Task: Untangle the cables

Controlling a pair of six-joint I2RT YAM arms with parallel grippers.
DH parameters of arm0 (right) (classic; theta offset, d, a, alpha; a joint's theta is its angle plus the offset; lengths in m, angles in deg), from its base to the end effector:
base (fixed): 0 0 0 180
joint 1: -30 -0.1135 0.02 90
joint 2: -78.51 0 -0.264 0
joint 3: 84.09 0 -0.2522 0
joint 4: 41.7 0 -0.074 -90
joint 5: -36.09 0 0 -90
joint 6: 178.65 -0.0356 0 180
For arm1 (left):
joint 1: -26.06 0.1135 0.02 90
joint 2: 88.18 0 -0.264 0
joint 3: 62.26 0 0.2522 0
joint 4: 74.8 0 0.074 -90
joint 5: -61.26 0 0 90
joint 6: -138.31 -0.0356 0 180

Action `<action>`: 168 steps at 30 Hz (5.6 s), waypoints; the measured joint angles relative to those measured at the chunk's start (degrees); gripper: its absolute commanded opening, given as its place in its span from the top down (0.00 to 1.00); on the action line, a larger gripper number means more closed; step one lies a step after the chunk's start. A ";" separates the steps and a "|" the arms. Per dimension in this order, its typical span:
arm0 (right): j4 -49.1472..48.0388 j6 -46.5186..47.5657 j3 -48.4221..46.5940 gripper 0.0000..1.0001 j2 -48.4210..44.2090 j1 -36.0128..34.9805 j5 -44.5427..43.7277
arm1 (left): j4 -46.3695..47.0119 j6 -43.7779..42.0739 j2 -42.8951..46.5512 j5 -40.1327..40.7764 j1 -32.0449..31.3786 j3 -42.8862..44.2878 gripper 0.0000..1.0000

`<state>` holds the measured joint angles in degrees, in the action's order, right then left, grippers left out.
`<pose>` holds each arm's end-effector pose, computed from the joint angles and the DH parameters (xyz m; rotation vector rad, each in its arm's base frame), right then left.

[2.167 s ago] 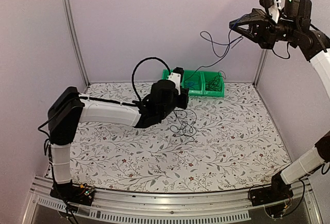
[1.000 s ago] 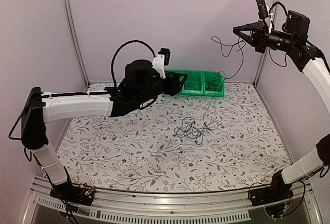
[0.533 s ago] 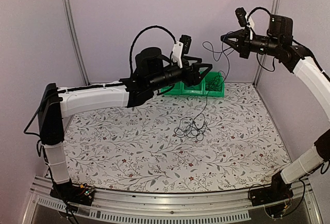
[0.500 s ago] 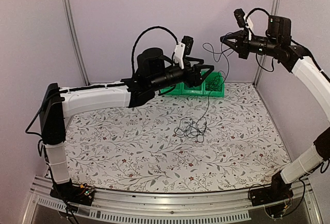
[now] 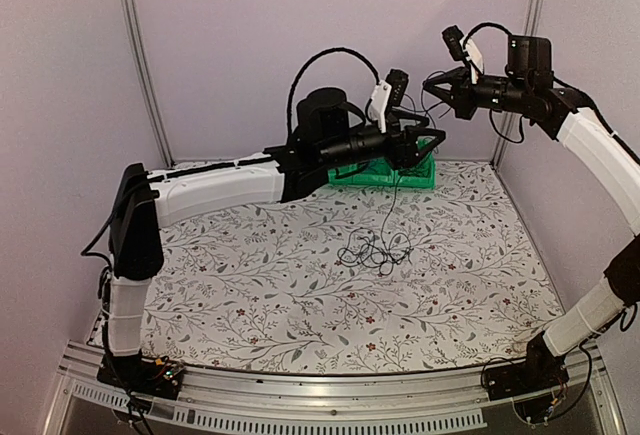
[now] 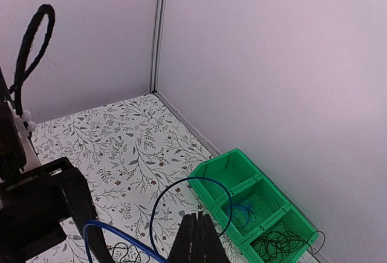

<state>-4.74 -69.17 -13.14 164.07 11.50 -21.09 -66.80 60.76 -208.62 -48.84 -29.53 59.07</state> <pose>0.3086 0.1236 0.4530 -0.9533 1.5216 0.5033 0.2793 -0.4294 0.3616 0.8466 1.2903 -1.2100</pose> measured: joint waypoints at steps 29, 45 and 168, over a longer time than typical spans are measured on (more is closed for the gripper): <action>4.90 4.35 8.26 0.58 0.00 3.76 7.43 | -6.86 0.90 6.58 4.20 0.24 3.48 1.00; 8.92 15.34 14.91 0.55 -4.66 4.15 24.85 | -18.05 0.87 7.41 5.84 0.26 5.53 1.00; 10.64 6.60 19.08 0.58 22.18 9.57 19.74 | 2.84 -7.61 -7.80 24.30 15.91 23.76 1.00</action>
<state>5.90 -62.57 5.95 186.26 21.08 -1.35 -63.96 53.15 -216.42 -24.53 -13.62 82.83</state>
